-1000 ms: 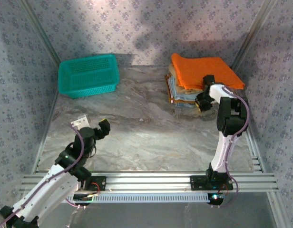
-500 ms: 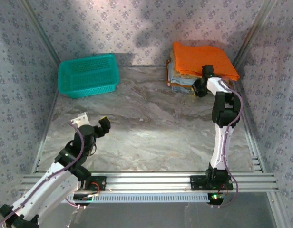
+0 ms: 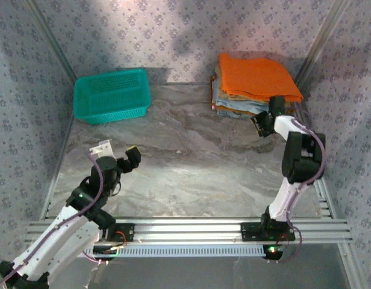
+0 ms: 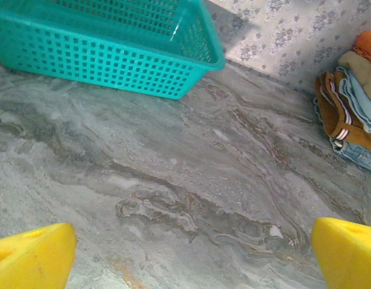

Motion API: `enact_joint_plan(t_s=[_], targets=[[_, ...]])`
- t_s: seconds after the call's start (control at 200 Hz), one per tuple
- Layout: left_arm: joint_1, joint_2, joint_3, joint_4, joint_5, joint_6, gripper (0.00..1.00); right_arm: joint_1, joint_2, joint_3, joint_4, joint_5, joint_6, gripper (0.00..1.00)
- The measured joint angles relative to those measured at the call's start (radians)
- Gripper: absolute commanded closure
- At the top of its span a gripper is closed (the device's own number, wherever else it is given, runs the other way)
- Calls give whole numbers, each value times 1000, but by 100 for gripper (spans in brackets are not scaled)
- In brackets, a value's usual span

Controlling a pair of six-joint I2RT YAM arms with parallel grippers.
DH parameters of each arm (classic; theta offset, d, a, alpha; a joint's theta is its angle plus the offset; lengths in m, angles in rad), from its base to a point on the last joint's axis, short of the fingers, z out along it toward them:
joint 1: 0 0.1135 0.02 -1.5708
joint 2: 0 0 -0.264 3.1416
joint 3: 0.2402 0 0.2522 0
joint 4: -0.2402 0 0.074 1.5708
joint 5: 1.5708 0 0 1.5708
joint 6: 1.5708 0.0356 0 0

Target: Fold and stack the trousers

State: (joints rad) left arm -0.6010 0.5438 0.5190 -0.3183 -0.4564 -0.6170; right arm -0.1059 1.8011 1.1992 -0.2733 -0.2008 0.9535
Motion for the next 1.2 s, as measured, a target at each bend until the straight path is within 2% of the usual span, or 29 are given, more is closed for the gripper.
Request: enact_joint_plan(t_s=[0.105,0.17,0.19,0.215,0.225,0.305,0.36,0.415,0.46,0.59,0.71,0.825,0.899,1.004,1.199], targets=[[1,69,92,-22,-5,31,0,3,-203,-112,1,-8,-76,45],[1,136,180,-43,-19,51,0,33,-334,-144,-4,1,-130,26],[1,162,214,-55,-24,60,0,48,-368,-148,-6,10,-159,18],[1,192,256,-70,-29,71,0,75,-422,-149,-8,32,-182,2],[1,201,270,-75,-30,76,0,87,-443,-149,-9,35,-196,0],[-11,307,425,-133,-65,111,1,225,-619,-145,2,123,-291,0],[-51,371,513,-152,-129,153,0,340,-721,-142,31,208,-354,0],[-99,403,551,-143,-178,218,0,439,-784,-142,71,304,-427,0],[-126,411,549,-117,-196,282,0,471,-809,-132,78,375,-463,0],[-108,428,457,0,-219,448,0,413,-737,-101,53,491,-546,0],[32,461,323,78,-141,508,0,376,-674,-219,114,508,-657,0],[244,438,150,181,-5,476,1,315,-689,-405,243,391,-822,0],[342,406,40,275,24,470,0,259,-690,-465,288,309,-913,0],[401,439,-46,421,45,490,0,208,-672,-502,365,238,-993,0],[474,692,-93,722,70,529,0,129,-541,-606,575,182,-1028,0]])
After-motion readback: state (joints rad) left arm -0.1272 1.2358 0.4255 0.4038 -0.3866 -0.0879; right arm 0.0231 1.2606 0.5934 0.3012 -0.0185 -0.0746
